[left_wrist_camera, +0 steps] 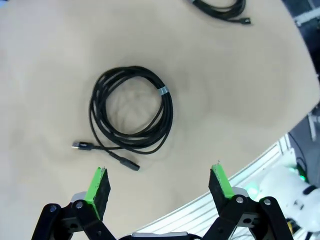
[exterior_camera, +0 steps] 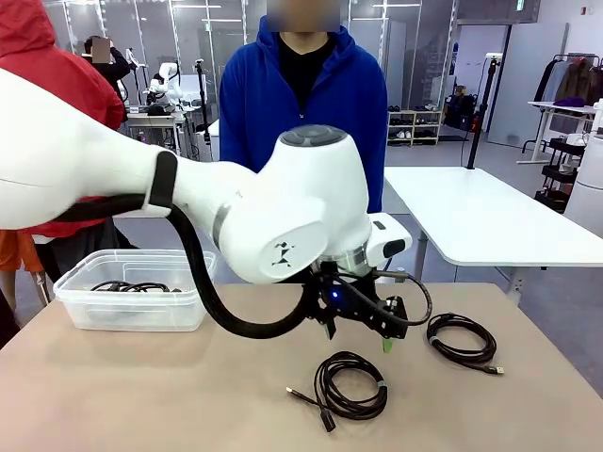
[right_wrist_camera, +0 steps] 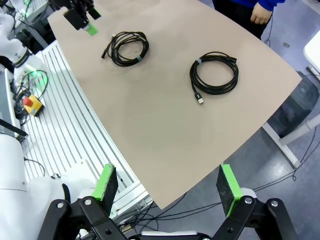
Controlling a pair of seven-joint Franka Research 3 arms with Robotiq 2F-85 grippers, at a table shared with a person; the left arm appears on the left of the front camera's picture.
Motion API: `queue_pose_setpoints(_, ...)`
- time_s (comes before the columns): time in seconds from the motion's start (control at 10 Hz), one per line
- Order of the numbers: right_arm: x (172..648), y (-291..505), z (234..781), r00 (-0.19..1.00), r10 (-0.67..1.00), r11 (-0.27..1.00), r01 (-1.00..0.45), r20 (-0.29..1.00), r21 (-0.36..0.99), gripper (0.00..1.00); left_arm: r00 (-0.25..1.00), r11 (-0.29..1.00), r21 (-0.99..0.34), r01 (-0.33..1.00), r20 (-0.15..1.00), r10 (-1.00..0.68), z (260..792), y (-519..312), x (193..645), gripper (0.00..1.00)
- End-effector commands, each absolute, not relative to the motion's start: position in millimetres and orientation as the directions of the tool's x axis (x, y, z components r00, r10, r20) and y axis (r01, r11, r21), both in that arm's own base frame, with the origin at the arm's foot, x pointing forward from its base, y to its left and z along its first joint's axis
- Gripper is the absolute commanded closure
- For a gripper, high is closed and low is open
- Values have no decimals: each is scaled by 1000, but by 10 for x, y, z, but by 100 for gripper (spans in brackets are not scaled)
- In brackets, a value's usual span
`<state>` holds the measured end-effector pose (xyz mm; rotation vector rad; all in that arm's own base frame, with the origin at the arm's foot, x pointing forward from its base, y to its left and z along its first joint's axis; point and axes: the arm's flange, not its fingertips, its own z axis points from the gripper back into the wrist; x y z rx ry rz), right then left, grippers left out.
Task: Organize and store the cables.
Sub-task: Place the USB Extension Cable into the Organizing box.
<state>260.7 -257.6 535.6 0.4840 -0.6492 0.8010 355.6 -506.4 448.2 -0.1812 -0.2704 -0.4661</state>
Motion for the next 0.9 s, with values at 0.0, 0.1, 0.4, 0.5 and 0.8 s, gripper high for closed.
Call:
queue_pose_setpoints(0.0, 2605, -2561, 5372, 523, 493, 607, -779, 695, 156, 0, 828, 857, -88, 508, 324, -458, 4609, -5011, 3500, 0)
queue_pose_setpoints(0.1, 2605, -2561, 5372, 523, 493, 607, -779, 695, 156, 0, 828, 857, -88, 508, 324, -458, 4609, -5011, 3500, 0)
queue_pose_setpoints(0.4, 2605, -2561, 5372, 523, 493, 607, -779, 695, 156, 0, 844, 868, -104, 485, 314, -434, 4554, -5072, 3548, 0)
queue_pose_setpoints(0.5, 2605, -2561, 5372, 523, 493, 607, -779, 695, 156, 0, 860, 873, -164, 460, 328, -392, 4494, -5230, 3588, 0)
queue_pose_setpoints(0.8, 2605, -2561, 5372, 523, 493, 607, -779, 695, 156, 0, 936, 952, -121, 281, 252, -245, 4234, -5590, 3726, 0)
